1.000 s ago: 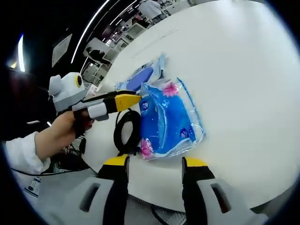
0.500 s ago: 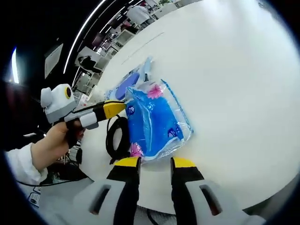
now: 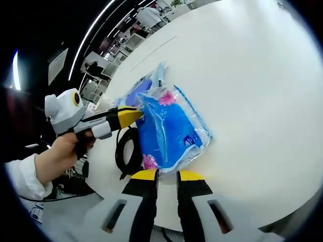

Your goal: Arrange the tabletop items into an orderly group along one side of the table until the central work area is clear of visible clutter.

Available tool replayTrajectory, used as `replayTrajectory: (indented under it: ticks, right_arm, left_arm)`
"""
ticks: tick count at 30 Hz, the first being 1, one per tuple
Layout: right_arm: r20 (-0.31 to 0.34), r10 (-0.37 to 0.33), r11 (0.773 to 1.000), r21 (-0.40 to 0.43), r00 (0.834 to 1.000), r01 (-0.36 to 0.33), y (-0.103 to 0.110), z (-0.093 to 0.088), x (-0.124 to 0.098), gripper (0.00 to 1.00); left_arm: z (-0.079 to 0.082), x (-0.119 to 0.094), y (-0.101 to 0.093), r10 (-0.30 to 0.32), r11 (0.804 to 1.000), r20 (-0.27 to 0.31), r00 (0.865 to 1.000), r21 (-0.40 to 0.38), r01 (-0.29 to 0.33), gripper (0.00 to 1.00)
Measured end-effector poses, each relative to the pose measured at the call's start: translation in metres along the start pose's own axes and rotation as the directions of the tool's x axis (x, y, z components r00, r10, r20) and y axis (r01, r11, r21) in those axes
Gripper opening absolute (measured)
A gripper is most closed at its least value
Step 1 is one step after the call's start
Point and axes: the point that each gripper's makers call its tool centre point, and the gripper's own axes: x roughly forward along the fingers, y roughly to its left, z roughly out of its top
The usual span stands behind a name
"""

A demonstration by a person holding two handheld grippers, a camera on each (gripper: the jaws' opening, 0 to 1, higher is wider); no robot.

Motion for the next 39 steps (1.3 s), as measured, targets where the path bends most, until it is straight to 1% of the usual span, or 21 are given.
replayTrajectory:
  ticks: [2,3,4,5,7,9,11,14,15,16,19,22,29,33,34,35,39]
  right_arm:
    - [0.006,-0.004,1.0,0.003,1.0,0.004,-0.002,0.001,-0.001,0.07]
    - [0.009,-0.008,1.0,0.005,1.0,0.008,-0.003,0.001,-0.002,0.05]
    - [0.014,-0.01,1.0,0.005,1.0,0.01,-0.004,0.002,-0.003,0.03]
    - [0.022,-0.01,1.0,0.007,1.0,0.01,-0.004,0.005,-0.004,0.02]
    - [0.026,-0.017,1.0,-0.002,1.0,0.017,-0.006,0.007,-0.005,0.0]
    - [0.037,-0.039,0.999,-0.019,0.999,0.04,-0.011,0.01,-0.006,0.0]
    - [0.044,-0.045,0.999,-0.018,0.998,0.046,-0.013,0.012,-0.008,0.0]
    - [0.085,-0.066,0.998,0.008,0.994,0.066,-0.02,0.02,-0.013,0.0]
    - [0.092,-0.07,0.998,0.016,0.993,0.068,-0.02,0.022,-0.014,0.0]
    - [0.113,-0.073,0.997,0.036,0.991,0.07,-0.021,0.026,-0.017,0.0]
    - [0.132,-0.08,0.997,0.024,0.988,0.077,-0.022,0.03,-0.023,0.0]
    - [0.144,-0.084,0.996,0.028,0.986,0.081,-0.024,0.035,-0.027,0.0]
    - [0.193,-0.102,0.994,-0.006,0.976,0.105,-0.028,0.055,-0.041,0.0]
    - [0.214,-0.12,0.991,-0.024,0.969,0.128,-0.033,0.068,-0.05,0.0]
    - [0.22,-0.126,0.99,-0.033,0.967,0.136,-0.035,0.072,-0.052,0.0]
    - [0.224,-0.13,0.989,-0.044,0.966,0.143,-0.036,0.075,-0.054,0.0]
    - [0.234,-0.148,0.981,-0.087,0.961,0.173,-0.042,0.089,-0.061,0.0]
  left_arm:
    - [0.001,0.002,0.001,0.0,1.0,0.003,1.0,0.006,0.0,0.05]
    - [0.001,0.002,0.001,0.004,1.0,0.005,1.0,0.007,-0.004,0.01]
    - [0.001,0.002,0.002,0.008,1.0,0.005,1.0,0.012,-0.008,0.0]
    - [0.003,0.002,0.0,0.0,1.0,0.013,1.0,0.0,0.0,0.0]
    - [0.005,0.001,-0.002,-0.004,1.0,0.021,1.0,0.001,0.004,0.0]
    - [0.007,-0.001,-0.005,-0.009,1.0,0.029,1.0,-0.005,0.009,0.0]
    - [0.008,-0.003,-0.005,-0.015,1.0,0.032,0.999,-0.018,0.016,0.0]
    - [0.01,-0.007,-0.008,-0.028,0.998,0.038,0.999,-0.051,0.03,0.0]
    - [0.011,-0.008,-0.008,-0.03,0.998,0.04,0.999,-0.053,0.032,0.0]
    - [0.012,-0.009,-0.009,-0.032,0.998,0.045,0.998,-0.056,0.034,0.0]
    - [0.017,-0.011,-0.013,-0.037,0.996,0.065,0.997,-0.078,0.042,0.0]
    - [0.019,-0.011,-0.015,-0.041,0.995,0.074,0.996,-0.084,0.047,0.0]
    - [0.023,-0.014,-0.023,-0.044,0.993,0.093,0.995,-0.101,0.053,0.0]
    - [0.027,-0.015,-0.029,-0.042,0.989,0.105,0.994,-0.137,0.057,0.0]
    - [0.027,-0.014,-0.031,-0.04,0.985,0.101,0.994,-0.162,0.056,0.0]
    - [0.027,-0.013,-0.032,-0.036,0.984,0.103,0.994,-0.172,0.053,0.0]
    - [0.031,-0.01,-0.041,-0.033,0.984,0.113,0.993,-0.171,0.052,0.0]
